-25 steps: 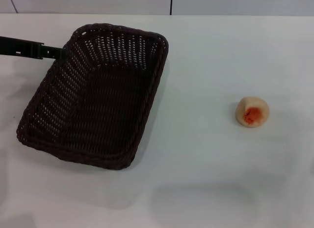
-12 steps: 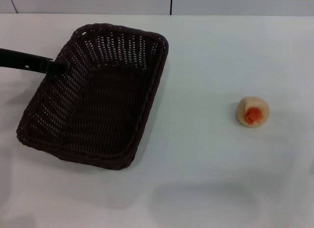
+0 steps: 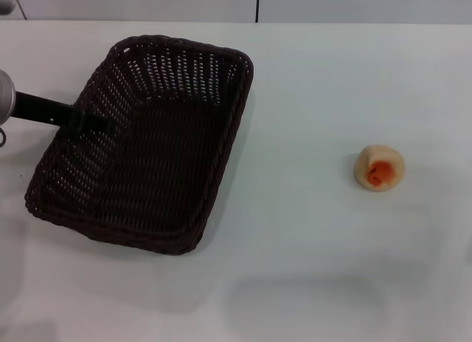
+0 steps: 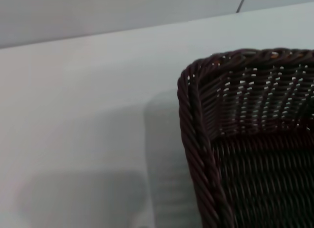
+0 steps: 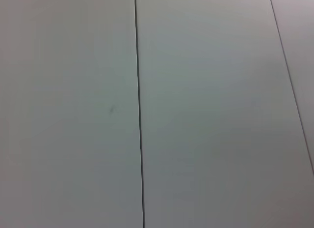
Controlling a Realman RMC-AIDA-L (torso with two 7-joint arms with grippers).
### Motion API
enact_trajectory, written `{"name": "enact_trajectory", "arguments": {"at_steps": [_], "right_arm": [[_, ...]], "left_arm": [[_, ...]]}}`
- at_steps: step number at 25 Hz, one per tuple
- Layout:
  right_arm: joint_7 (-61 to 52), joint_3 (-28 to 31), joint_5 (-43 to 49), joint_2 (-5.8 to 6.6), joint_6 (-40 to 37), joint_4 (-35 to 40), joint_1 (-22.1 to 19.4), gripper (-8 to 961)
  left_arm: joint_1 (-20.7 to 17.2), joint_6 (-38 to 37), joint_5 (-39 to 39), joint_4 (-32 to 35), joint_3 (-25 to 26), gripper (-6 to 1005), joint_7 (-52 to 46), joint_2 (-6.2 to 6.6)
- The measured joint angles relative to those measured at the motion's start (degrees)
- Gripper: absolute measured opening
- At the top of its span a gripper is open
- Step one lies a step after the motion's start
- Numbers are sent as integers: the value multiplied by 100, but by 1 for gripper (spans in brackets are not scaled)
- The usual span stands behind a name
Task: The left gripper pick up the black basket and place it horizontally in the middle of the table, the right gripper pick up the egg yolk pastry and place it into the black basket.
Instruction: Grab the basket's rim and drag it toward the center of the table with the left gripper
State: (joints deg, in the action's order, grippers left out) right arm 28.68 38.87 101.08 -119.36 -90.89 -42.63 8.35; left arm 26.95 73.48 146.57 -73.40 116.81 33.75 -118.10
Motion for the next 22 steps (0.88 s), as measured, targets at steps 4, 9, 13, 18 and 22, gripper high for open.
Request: {"name": "enact_trajectory", "arguments": {"at_steps": [4,9,13,18,22], "right_arm": [[-17,-8,0,0,-3,7,0,528],[-19,-11,0,0,-4,10,0,528],[-20,-12,0,0,-1,10,0,527],[-20,-8,0,0,-1,10,0,527],[-20,1,0,0,-6,9,-6,527]], "left_arm": [[31,-9,9,91,-28,802,-1,7],[23,-9,12,52,-65,801,33,5],[11,-22,13,43,-152,732,45,4],[15,-60,55,35,-245,475,47,2],[22,-74,58,23,-256,346,58,5]]}}
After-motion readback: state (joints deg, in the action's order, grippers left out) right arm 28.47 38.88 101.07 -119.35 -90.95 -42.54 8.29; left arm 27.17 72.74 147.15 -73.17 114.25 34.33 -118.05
